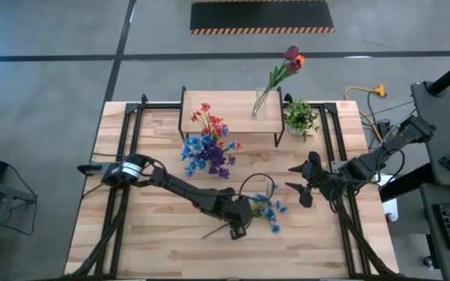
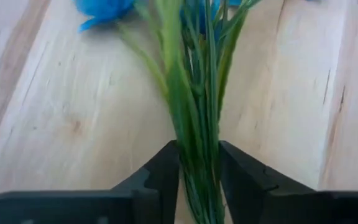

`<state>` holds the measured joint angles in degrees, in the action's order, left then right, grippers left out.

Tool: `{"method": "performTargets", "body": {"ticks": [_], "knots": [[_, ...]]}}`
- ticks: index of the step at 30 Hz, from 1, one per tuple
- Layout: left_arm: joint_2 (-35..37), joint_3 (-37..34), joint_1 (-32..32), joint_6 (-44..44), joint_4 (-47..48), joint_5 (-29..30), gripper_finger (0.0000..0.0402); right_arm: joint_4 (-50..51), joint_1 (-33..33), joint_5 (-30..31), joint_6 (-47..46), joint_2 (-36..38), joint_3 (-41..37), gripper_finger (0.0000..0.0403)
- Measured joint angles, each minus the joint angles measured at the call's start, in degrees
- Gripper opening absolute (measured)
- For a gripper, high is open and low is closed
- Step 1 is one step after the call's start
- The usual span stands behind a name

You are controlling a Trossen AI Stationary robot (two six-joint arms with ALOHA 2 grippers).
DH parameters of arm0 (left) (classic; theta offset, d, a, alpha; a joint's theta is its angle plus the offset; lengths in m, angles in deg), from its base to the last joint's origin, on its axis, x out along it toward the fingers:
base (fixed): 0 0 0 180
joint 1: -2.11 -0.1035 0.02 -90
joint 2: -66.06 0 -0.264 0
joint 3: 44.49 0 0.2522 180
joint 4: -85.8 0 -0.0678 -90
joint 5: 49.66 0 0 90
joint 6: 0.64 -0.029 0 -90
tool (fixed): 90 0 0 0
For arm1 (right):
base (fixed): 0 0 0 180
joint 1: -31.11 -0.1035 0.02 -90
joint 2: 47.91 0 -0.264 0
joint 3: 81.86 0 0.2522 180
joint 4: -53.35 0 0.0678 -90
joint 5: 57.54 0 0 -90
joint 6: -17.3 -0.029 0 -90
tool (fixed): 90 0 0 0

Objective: Pick and place flowers into a vace then onto a shelf
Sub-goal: Put the blue flowers into the transparent vase

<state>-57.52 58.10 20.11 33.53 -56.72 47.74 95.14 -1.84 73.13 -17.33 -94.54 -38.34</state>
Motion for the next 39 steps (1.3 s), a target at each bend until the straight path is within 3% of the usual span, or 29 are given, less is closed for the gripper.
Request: {"method": "performTargets", "body": {"ticks": [13,25,34,39], "knots": [[-0.2,0.9,0.0,1.8,-5.7,1.2,0.0013,0.0,-0.1,0.0,0.1,0.0,0.0,0.0242],[3.7,1.2,0.1,2.9,-6.4,5.6,0.0007,-0.1,0.0,-0.1,1.6,0.6,1.9,0.0242],[8.9,1.1,1.8,-2.2,-7.1,8.7,0.0007,0.1,0.0,0.9,6.4,2.0,5.7,0.0242],[12.5,0.8,3.8,-4.6,-6.8,13.4,0.0007,0.3,0.0,1.2,9.9,3.2,8.6,0.0242]]}}
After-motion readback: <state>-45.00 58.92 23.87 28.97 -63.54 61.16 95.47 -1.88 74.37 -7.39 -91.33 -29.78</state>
